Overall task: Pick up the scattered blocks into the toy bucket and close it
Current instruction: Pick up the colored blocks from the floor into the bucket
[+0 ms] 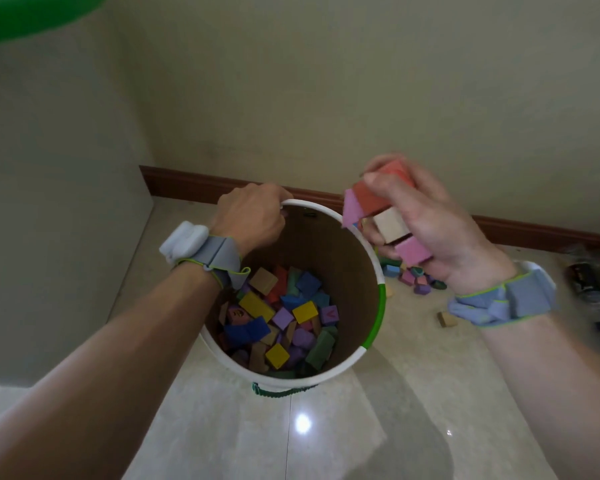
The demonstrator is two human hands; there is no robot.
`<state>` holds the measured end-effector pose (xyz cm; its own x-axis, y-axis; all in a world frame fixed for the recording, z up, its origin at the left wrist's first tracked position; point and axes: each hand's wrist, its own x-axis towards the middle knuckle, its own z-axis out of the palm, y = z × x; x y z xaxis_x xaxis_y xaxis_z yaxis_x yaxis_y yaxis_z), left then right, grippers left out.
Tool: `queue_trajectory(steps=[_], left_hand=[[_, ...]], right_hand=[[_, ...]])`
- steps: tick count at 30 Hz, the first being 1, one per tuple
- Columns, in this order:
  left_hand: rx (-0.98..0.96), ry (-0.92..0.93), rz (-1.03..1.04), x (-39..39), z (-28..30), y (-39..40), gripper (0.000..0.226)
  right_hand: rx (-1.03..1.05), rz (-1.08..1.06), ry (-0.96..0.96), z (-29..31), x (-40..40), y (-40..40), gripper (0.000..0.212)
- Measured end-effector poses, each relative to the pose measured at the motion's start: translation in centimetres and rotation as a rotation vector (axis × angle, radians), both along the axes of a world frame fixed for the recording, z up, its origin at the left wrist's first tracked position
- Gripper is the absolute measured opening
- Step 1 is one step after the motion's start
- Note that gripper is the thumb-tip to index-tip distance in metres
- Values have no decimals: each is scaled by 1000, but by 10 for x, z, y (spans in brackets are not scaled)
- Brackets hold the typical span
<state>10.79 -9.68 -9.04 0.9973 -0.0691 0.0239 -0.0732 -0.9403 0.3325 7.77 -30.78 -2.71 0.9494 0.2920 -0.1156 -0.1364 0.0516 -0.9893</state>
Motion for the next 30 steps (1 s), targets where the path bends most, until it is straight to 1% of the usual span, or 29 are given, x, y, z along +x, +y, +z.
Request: queue_trajectory(steps=[2,3,5,7,10,13,16,18,22,24,27,29,30], left_hand=[[1,3,1,1,0,1,30],[0,2,1,1,0,1,30],[1,-3,-3,1,0,2,29],[8,-7,-6,1,0,2,28],[12,-7,-6,2,-1,2,29],[16,-3,-8,2,0,1,30],[20,2,-10,2,1,2,30],[14,5,-5,2,1,3,29],[9,4,9,1,-2,1,31],[16,3,15,1,-3,2,31],[22,3,24,3,-3,2,30],[33,-2,34,3,-4,2,30],[39,-7,37,2,-5,2,30]], right_hand=[[-60,109,8,2,-9,8,8],[-150,119,-12,-1,-12,12,8],[-382,110,-111,-7,-16,15,11],[-557,106,-233,-15,-19,16,14],[-696,118,-361,-24,-22,17,21],[-836,122,-496,-30,-25,22,34],[-833,208,-483,-32,-28,30,47],[-866,288,-463,-33,-29,32,51],[-941,408,-449,-37,-33,27,50],[-922,427,-474,-39,-35,26,46],[-785,338,-526,-39,-33,21,32],[-613,169,-555,-40,-31,17,20],[-526,42,-567,-42,-28,14,16]])
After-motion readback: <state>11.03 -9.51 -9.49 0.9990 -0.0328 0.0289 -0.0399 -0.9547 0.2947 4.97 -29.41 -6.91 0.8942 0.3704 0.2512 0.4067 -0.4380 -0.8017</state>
